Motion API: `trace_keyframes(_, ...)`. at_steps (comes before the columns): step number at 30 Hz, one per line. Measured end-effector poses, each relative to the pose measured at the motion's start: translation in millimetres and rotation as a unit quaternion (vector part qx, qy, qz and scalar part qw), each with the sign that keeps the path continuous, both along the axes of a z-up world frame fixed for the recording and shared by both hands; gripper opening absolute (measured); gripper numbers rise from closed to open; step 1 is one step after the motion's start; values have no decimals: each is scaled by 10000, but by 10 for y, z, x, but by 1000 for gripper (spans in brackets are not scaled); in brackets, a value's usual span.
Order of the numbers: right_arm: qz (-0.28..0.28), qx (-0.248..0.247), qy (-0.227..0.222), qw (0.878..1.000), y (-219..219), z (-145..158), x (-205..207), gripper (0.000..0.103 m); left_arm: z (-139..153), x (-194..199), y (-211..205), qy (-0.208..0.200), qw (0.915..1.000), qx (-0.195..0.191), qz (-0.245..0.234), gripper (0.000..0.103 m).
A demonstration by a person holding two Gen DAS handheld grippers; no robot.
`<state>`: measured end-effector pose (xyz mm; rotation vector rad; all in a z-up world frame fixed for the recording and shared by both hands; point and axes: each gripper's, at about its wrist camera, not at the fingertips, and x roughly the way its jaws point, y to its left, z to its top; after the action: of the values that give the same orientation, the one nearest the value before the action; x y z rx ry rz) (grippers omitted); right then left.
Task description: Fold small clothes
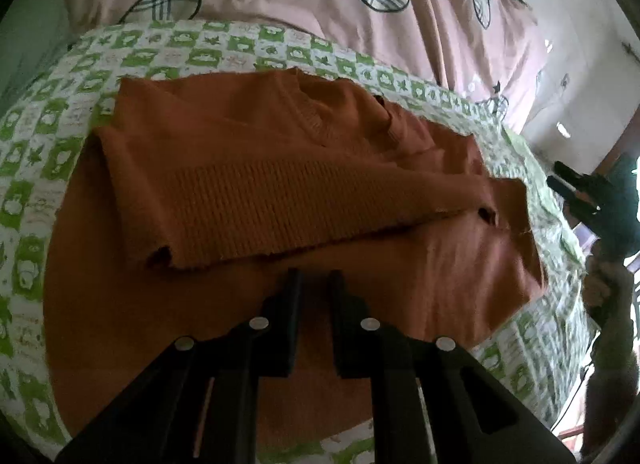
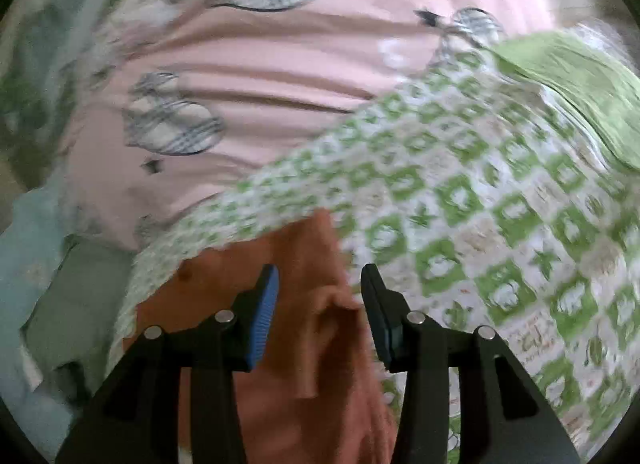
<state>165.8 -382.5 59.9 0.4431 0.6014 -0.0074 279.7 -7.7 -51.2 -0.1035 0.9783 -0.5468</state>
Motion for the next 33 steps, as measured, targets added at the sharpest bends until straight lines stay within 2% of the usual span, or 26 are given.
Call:
trace_keyframes(2,1225,-203,372,9916,429,-115,100,45,-29,48,-45,-15,9998,160,-65,13)
trace_keyframes(4,2032,-335,864,9747,763,-348,191,45,-49,102,-78,-2,9995,293,-99,13)
trace_keyframes(6,2434,-927,1393,9554,1053,-639,363,45,-48,164,-108,-15,9992,386,-119,16)
trace_keyframes(7,2430,-1132,1543,9510,1088,-730,459,44,-50,255,-119,-49,9984,549,-104,16)
trace_keyframes(9,2310,-1222,1596,9520,1027,-784,625,34,-40,441,-107,-124,9970,766,-31,14)
trace_keyframes(10,2139,-1165,1493,9583,915,-734,774,31,-36,561,-84,-144,9965,828,27,12)
trace_keyframes(11,1952,-1227,1421,9626,845,-688,864,23,-25,676,-61,-175,9957,905,129,10)
trace_keyframes(12,1727,-1336,1347,9665,770,-628,968,22,-11,801,-32,-213,9947,975,253,10)
trace_keyframes(14,872,-1778,1219,9726,544,-486,1231,23,44,1125,103,-377,9890,1194,790,10)
trace_keyframes(15,575,-1725,1189,9761,412,-455,1309,23,72,1301,226,-382,9847,1230,1170,10)
trace_keyframes(17,-90,-1042,1096,9885,35,-409,1422,23,124,1498,472,-275,9826,883,1612,10)
trace_keyframes(19,-477,-768,1039,9905,-93,-352,1416,24,170,1540,653,-191,9798,617,1890,7)
trace_keyframes(21,-576,-517,769,9940,-106,-280,1257,25,258,1433,776,-211,9784,335,2028,7)
trace_keyframes(22,-446,-325,556,9969,-70,-231,1132,25,328,1289,790,-346,9774,348,2058,7)
trace_keyframes(24,-171,-241,379,9988,111,-194,1007,25,399,1062,748,-487,9779,318,2006,10)
trace_keyframes(25,58,-216,353,9991,239,-202,929,25,421,872,729,-486,9804,155,1905,11)
trace_keyframes(28,879,0,442,9951,623,-318,672,26,446,462,623,-477,9854,-166,1628,13)
trace_keyframes(30,1424,129,668,9875,869,-484,604,26,421,159,492,-510,9893,-138,1358,19)
trace_keyframes(32,1422,-182,898,9856,1005,-614,481,26,362,-81,484,-382,9894,-21,1401,23)
trace_keyframes(33,1350,-265,963,9858,1014,-645,415,26,327,-175,505,-260,9897,-135,1404,26)
